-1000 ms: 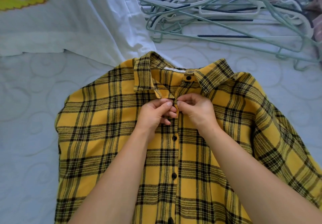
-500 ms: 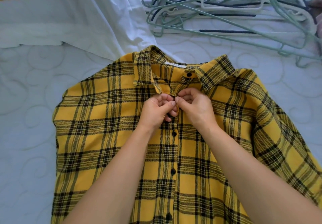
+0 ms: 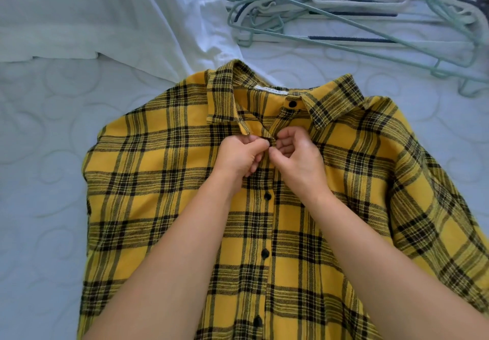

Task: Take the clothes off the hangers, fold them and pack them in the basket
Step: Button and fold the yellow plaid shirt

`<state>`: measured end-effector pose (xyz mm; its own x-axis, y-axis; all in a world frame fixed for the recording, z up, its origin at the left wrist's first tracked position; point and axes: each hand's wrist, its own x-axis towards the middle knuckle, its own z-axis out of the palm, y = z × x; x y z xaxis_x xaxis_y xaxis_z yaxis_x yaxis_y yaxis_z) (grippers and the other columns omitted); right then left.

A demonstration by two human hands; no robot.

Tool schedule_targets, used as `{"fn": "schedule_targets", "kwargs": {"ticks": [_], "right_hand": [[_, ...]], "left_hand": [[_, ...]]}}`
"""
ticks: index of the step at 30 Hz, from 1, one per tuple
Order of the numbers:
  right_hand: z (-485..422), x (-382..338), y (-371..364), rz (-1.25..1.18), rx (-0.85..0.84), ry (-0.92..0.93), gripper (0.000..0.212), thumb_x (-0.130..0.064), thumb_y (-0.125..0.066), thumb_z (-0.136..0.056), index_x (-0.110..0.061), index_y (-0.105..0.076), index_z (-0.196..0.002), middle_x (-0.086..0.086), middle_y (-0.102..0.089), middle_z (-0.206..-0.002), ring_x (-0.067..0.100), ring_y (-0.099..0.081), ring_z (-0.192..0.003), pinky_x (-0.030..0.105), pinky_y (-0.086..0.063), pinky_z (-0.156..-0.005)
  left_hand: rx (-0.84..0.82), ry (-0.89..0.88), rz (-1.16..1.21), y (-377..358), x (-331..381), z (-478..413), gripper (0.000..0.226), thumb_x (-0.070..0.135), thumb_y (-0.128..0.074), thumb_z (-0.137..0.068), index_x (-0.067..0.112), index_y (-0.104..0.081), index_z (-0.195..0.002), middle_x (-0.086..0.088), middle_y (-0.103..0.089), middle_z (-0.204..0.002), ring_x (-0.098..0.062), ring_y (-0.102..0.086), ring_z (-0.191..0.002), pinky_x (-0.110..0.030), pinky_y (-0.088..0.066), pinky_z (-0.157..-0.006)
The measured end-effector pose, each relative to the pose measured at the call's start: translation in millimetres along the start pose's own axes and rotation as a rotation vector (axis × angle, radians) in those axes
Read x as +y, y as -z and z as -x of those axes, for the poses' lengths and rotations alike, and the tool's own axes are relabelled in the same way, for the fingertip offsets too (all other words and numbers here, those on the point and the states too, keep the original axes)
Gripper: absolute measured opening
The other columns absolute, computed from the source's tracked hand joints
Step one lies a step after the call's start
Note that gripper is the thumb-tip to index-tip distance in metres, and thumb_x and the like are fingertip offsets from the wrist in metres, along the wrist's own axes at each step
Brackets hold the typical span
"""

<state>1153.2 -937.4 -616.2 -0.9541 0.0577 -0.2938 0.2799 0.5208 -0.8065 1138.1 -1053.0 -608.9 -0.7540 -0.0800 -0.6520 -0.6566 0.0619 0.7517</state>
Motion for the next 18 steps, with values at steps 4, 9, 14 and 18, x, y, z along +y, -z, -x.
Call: {"fn": "schedule_targets", "kwargs": {"ticks": [4,9,14,18], "right_hand": [[-4.9,-2.7,0.0,0.015,0.021,-0.046,0.017,-0.020,-0.066,-0.078,-0.025,-0.054,-0.090,-0.017,-0.053,-0.073,0.008,-0.056,-0.077,0.037,-0.052,-0.079],[-7.8,-3.0,3.4,0.018,-0.048,-0.063,0.013,-0.017,-0.065,-0.078,-0.025,-0.060,-0.087,-0.017,-0.055,-0.074,0.010,-0.057,-0.078,0.032,-0.052,-0.075],[-25.0,-8.5,17.6,-0.160,-0.234,-0.263,0.012,-0.015,-0.061,-0.087,-0.013,-0.064,-0.099,-0.004,-0.063,-0.075,0.006,-0.060,-0.067,0.016,-0.053,-0.065],[-15.3,-8.7,17.2,-0.102,-0.069,-0.125,0.015,-0.027,-0.061,-0.089,-0.015,-0.056,-0.097,-0.001,-0.063,-0.076,0.010,-0.061,-0.067,0.028,-0.054,-0.065]], "left_hand": [[0.013,-0.007,0.027,-1.4,-2.0,0.1,0.024,0.003,-0.059,-0.085,0.013,-0.052,-0.063,0.009,-0.041,-0.038,-0.004,-0.030,-0.030,-0.014,-0.021,-0.032],[-0.045,-0.091,0.037,2.8,-9.7,3.0,0.022,-0.001,-0.054,-0.087,0.013,-0.053,-0.070,0.007,-0.039,-0.045,-0.001,-0.031,-0.033,-0.013,-0.024,-0.034],[-0.008,-0.280,-0.117,0.9,-21.7,10.4,0.020,0.004,-0.057,-0.089,0.019,-0.058,-0.077,0.008,-0.046,-0.054,0.000,-0.040,-0.041,-0.012,-0.033,-0.039],[0.099,-0.174,0.203,2.4,-11.7,14.8,0.015,0.012,-0.062,-0.087,0.016,-0.049,-0.092,0.000,-0.056,-0.066,-0.006,-0.051,-0.045,-0.015,-0.037,-0.036]]}}
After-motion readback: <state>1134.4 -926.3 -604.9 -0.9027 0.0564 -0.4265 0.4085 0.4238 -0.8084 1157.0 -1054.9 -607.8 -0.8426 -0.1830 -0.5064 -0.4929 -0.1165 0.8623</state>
